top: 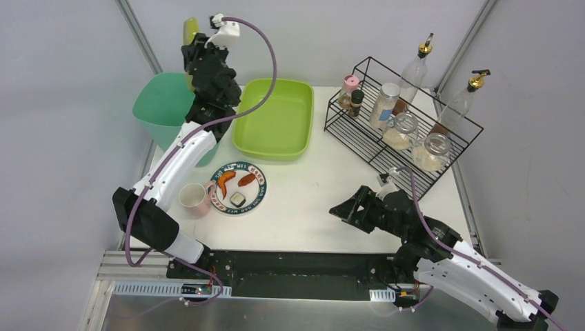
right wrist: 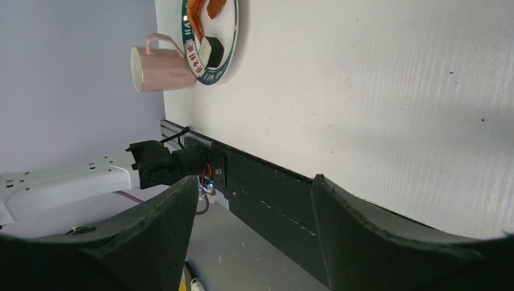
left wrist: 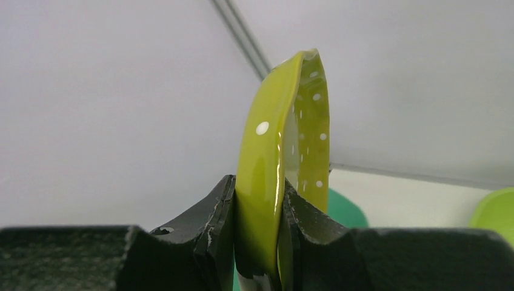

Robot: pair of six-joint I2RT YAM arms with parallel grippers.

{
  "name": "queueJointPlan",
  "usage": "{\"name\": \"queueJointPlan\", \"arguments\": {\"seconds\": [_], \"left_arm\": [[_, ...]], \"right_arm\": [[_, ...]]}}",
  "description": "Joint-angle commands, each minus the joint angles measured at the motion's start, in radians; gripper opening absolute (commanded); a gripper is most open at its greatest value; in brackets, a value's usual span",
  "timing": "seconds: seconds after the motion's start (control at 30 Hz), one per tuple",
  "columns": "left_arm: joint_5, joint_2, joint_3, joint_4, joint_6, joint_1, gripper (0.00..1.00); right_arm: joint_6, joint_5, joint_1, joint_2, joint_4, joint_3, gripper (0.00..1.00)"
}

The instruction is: Clear the kitchen counter

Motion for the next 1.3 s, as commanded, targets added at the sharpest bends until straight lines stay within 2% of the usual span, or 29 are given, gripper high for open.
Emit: {"name": "queueJointPlan", "arguments": {"seconds": [0.0, 0.1, 0.27, 0.47, 0.6, 0.8, 1.0, 1.27], "left_arm": [[-0.021, -0.022, 0.197, 0.215, 0.146, -0.126, 0.00], [-0.017, -0.012, 0.306, 0.035, 0.027, -0.191, 0.00], [0.086, -0.001, 0.502, -0.452, -0.422, -0.223, 0.00], [0.212, 0.031, 0.524, -0.629, -0.696, -0.225, 0.00], [0.343, 0.053, 0.509, -0.707, -0.874, -0.218, 0.00], [0.599, 0.091, 0.467, -0.764, -1.148, -0.132, 0.00], [0.887, 0.166, 0.395, -0.759, -1.406, 0.049, 0.00], [1.056, 0.311, 0.298, -0.667, -1.573, 0.170, 0.00]], "right_arm": [[-0.011, -0.010, 0.005, 0.028, 0.047, -0.013, 0.72], [-0.010, -0.010, 0.005, 0.042, 0.053, -0.012, 0.72], [-0.015, -0.010, 0.005, 0.032, 0.045, -0.016, 0.72], [-0.020, -0.002, 0.004, 0.017, 0.022, -0.015, 0.72], [-0.019, 0.010, 0.005, -0.001, -0.001, -0.020, 0.72], [-0.024, 0.022, 0.005, -0.032, -0.027, -0.020, 0.73], [-0.020, 0.018, 0.004, -0.051, -0.043, -0.030, 0.73], [-0.012, 0.016, 0.005, -0.073, -0.050, -0.047, 0.73]]}}
